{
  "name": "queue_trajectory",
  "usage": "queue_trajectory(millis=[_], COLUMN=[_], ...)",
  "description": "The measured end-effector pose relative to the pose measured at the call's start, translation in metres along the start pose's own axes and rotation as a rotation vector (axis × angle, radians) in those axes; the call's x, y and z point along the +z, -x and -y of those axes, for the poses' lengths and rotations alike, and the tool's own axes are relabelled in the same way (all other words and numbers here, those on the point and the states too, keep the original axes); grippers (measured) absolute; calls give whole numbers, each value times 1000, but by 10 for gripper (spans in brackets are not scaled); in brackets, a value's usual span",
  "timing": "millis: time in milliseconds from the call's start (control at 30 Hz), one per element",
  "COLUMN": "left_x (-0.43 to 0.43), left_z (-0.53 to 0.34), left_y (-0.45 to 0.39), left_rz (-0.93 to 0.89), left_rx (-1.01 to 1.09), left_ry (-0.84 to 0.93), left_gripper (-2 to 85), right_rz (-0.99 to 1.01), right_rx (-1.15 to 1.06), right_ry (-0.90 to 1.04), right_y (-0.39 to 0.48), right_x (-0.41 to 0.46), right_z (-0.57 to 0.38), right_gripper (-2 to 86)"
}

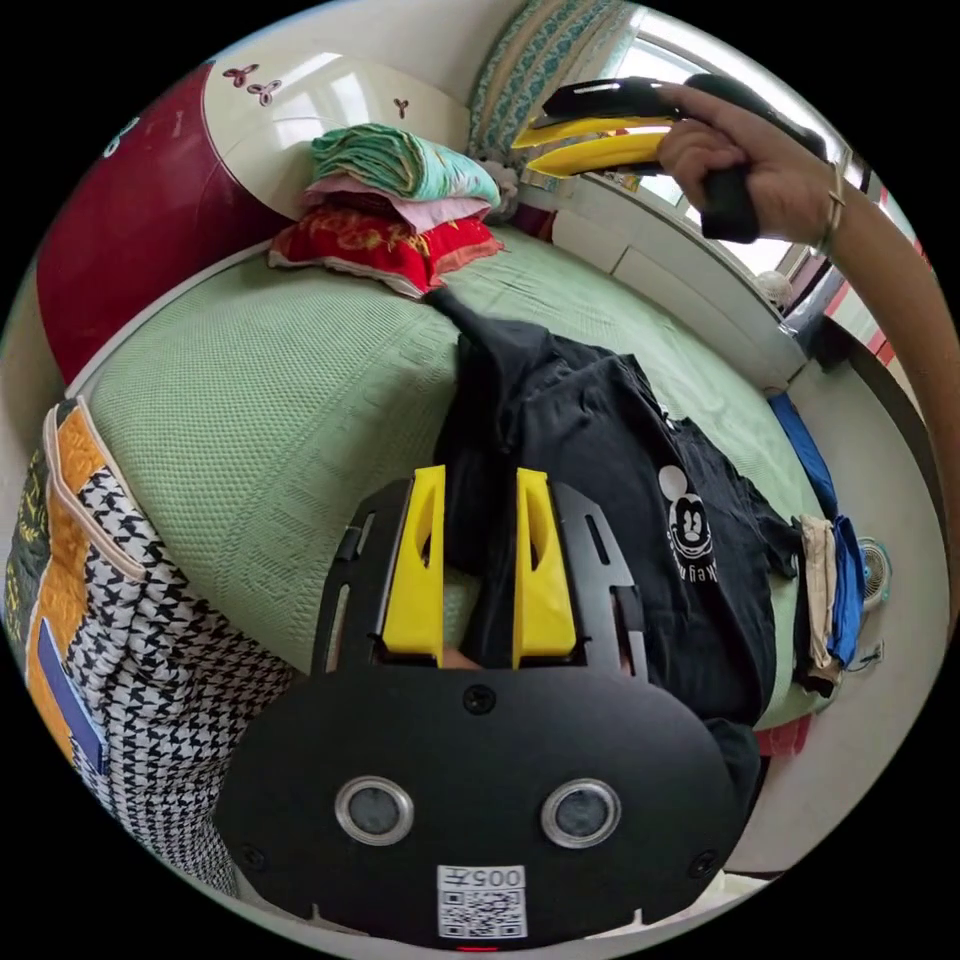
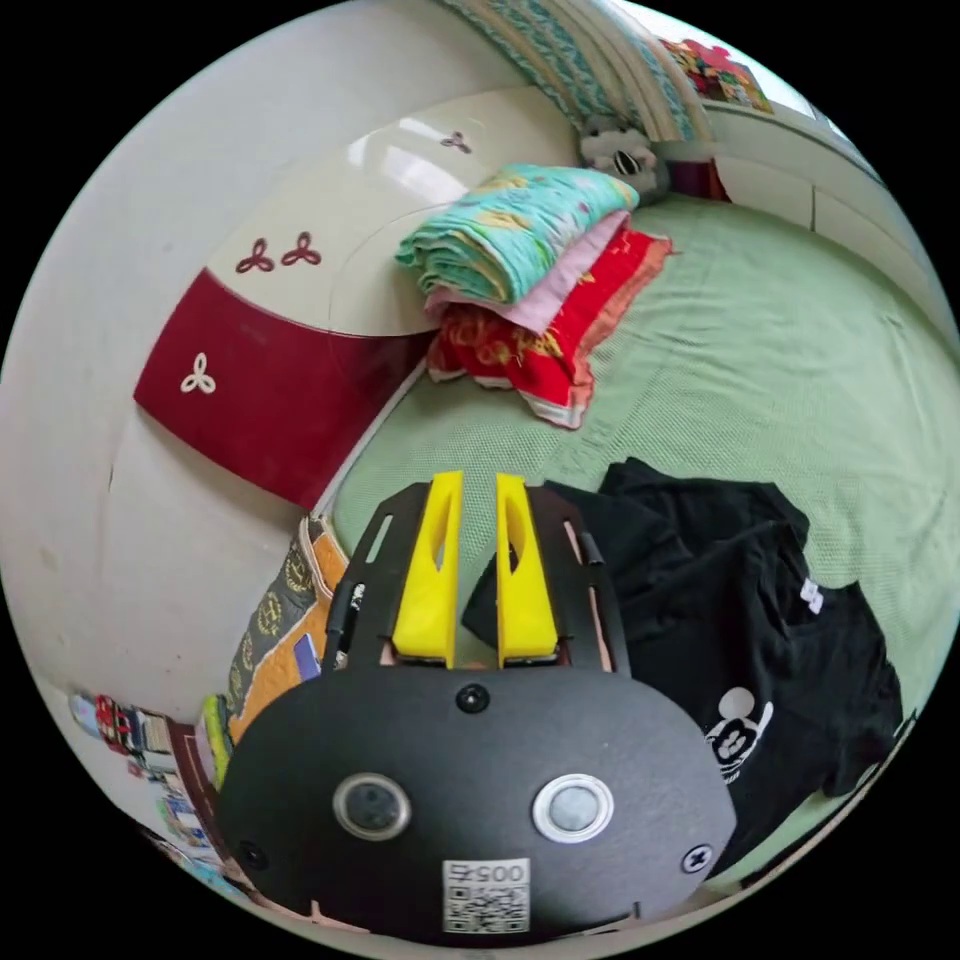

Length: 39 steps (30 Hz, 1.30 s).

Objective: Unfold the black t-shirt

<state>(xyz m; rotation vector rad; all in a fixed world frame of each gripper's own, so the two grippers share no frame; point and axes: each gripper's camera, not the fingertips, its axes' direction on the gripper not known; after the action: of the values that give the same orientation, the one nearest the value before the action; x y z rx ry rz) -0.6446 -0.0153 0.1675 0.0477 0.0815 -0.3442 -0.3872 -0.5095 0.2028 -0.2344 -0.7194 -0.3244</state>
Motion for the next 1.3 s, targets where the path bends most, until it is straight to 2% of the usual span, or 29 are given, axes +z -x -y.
queue_trajectory(millis=[133, 367, 667, 867, 1133, 1300], left_x=[0, 0, 3, 8, 12, 9], left_z=[-3, -12, -26, -43, -78, -113], left_y=[-8, -27, -92, -143, -182, -202], left_rz=[-22, -25, -73, -79, -21, 74], left_rx=[21, 71, 217, 303, 357, 386], left_ry=[20, 58, 84, 120, 184, 55], left_gripper=[111, 110, 108, 107, 109, 113], right_rz=[-106, -376, -652, -699, -698, -708], right_rx=[-76, -47, 174, 243, 314, 329], right_ry=[91, 242, 146, 251, 320, 287], right_y=[-9, -85, -157, -175, -163, -155], right_x=[12, 21, -58, -64, -87, -94], right_z=[-36, -169, -324, -396, -434, -455], right_gripper=[56, 52, 62, 66, 46, 41])
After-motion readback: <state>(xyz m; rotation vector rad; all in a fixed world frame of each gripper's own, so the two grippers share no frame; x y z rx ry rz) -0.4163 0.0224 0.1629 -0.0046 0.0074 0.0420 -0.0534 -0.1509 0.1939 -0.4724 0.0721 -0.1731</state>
